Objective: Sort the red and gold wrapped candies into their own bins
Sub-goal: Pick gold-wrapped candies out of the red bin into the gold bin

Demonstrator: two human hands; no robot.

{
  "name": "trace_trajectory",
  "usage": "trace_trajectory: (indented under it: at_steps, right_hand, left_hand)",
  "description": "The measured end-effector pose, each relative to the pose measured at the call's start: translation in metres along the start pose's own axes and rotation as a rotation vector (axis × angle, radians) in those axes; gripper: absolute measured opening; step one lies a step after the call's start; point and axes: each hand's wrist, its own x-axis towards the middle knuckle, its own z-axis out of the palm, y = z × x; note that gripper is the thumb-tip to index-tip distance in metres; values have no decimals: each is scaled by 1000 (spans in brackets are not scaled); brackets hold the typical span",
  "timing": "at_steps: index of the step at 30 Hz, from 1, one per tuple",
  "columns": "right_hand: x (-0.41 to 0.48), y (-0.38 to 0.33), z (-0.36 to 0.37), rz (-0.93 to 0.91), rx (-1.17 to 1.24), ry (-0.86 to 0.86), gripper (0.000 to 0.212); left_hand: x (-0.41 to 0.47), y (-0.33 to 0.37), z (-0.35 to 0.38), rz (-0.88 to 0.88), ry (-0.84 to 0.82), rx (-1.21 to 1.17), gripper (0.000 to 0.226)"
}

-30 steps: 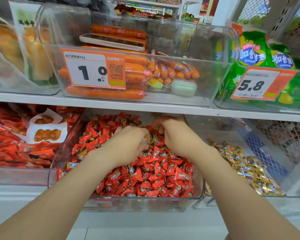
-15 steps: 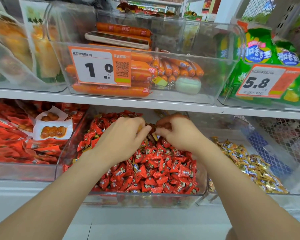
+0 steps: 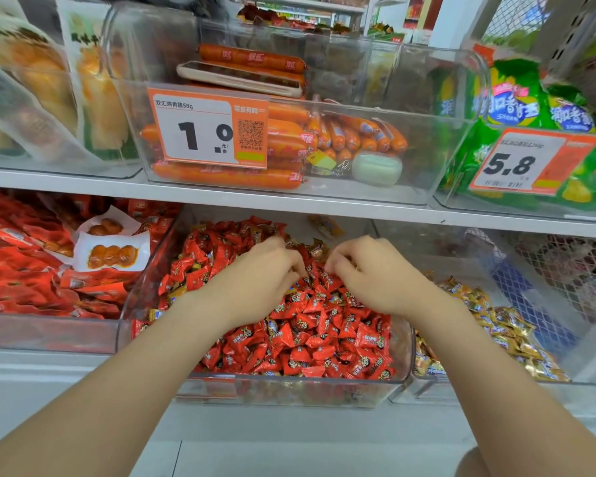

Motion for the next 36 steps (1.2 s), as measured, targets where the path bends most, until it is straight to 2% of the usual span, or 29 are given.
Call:
trace_trajectory:
  at_steps: [2,4,9,12,16,19,23,28,30,32,34,36]
  right_hand:
    - [0,2,3,-11,-44,-79,40]
    - [0,4,3,-26,-33,-104,42]
    - [10,1,13,-108,-82,-34,19]
    - [24,-6,29,-56,-112,-48,18]
    - [45,-8,46,47,-250,-106,33]
    - [53,-8,53,81,-279,-110,41]
    - [55,-11,48,38,-137,-140,24]
    - [52,-11,35,83,-38,-83,32]
    - [52,-9,33,88,-13,-58,26]
    - [50,-10,32,91,28,-49,26]
    - [49,-11,31,109,31,-56,34]
    - [50,-13,30,143,16,-66,26]
  left_hand:
    - [3,-3,-1,-1,-20,47,10]
    - [3,-8,-3,6,-40,50,14]
    - [0,-22,-9,-4,-180,63,43]
    - [-1,-26,-10,-50,-208,62,43]
    - [-8,-25,-6,-22,-165,74,29]
    - [-14,-23,-12,0,-68,-59,24]
    - [-15,-25,-21,-28,83,-194,28]
    - [-9,-31,-19,-108,197,-176,45]
    - [-4,-34,-18,-141,240,-163,41]
    - [3,-37,-16,-143,234,-195,25]
    - [8,-37,-15,-131,199,-147,27]
    - [14,-35,-12,-161,183,-54,25]
